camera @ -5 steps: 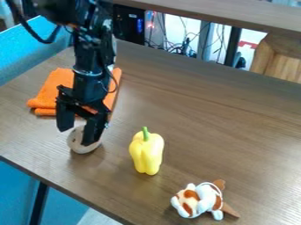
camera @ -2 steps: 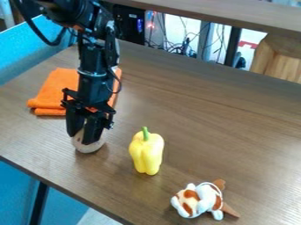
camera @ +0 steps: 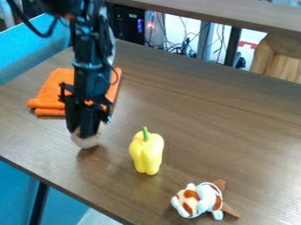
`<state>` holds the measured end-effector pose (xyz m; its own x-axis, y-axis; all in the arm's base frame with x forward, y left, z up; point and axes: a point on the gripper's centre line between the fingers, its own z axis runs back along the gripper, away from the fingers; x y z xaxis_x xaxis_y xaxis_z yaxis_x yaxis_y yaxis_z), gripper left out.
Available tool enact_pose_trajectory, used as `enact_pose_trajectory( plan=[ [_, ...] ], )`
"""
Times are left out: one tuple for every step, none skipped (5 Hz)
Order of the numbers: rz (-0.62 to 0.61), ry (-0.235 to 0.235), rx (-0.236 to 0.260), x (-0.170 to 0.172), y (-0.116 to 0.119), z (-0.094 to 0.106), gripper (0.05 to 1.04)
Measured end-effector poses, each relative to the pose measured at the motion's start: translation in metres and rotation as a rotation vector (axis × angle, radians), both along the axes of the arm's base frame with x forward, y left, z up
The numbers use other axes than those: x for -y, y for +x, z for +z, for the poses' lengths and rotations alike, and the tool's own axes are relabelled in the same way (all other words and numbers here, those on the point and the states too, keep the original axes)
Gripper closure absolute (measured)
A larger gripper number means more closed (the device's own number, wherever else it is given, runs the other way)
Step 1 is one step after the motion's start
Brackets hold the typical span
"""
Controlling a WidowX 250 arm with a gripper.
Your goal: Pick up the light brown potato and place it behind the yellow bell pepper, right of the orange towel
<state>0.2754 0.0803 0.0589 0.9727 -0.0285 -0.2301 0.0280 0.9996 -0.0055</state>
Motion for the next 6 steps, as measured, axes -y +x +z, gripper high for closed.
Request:
enact_pose_trajectory(
  plan=[
    [-0.025,-0.045,0.067,0.007,0.007,0.032,0.706],
    [-0.036,-0.058,0.121,0.008,0.023,0.058,0.736],
    [-0.033,-0.087,0.118,0.015,0.05,0.054,0.741],
    [-0.072,-0.101,0.083,0.035,0.089,0.029,0.741],
    [-0.108,-0.113,0.066,0.051,0.118,0.018,0.741],
    [-0.11,-0.11,0.039,0.061,0.145,0.001,0.741]
  ],
)
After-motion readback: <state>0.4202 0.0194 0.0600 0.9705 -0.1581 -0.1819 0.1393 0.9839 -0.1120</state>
